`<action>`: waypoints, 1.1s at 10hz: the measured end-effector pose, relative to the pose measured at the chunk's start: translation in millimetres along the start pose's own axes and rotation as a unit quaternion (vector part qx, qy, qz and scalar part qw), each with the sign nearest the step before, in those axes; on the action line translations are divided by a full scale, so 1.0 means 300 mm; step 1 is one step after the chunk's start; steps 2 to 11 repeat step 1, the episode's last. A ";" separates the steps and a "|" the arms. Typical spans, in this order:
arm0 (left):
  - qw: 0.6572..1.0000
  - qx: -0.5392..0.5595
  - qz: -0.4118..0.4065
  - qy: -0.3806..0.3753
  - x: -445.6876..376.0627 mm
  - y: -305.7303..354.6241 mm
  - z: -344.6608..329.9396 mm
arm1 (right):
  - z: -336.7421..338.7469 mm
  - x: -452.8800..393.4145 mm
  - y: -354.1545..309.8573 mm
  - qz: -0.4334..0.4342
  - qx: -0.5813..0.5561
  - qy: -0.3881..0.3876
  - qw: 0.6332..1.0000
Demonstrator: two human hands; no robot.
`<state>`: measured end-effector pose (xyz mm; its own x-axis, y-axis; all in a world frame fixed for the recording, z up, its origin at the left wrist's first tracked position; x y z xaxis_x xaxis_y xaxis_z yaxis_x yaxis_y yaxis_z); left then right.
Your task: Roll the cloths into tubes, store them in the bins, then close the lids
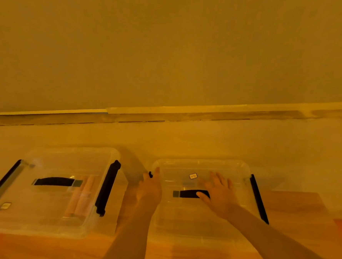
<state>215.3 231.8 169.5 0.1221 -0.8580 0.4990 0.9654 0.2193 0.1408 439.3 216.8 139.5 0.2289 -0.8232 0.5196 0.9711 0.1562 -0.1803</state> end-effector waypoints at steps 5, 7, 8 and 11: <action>0.999 0.018 -0.033 0.036 0.008 0.034 0.024 | 0.041 0.030 0.016 -0.018 -0.004 0.028 0.999; 0.999 0.018 -0.033 0.036 0.008 0.034 0.024 | 0.041 0.030 0.016 -0.018 -0.004 0.028 0.999; 0.999 0.018 -0.033 0.036 0.008 0.034 0.024 | 0.041 0.030 0.016 -0.018 -0.004 0.028 0.999; 0.999 0.018 -0.033 0.036 0.008 0.034 0.024 | 0.041 0.030 0.016 -0.018 -0.004 0.028 0.999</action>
Point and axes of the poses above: each hand's wrist, its own x-axis away from the middle knuckle, its own z-axis out of the back of the hand, y = z × x, the point moved 2 cm from there along -x, towards the middle knuckle, and after that the axes turned 11 degrees about -y, right-handed, at the moved point
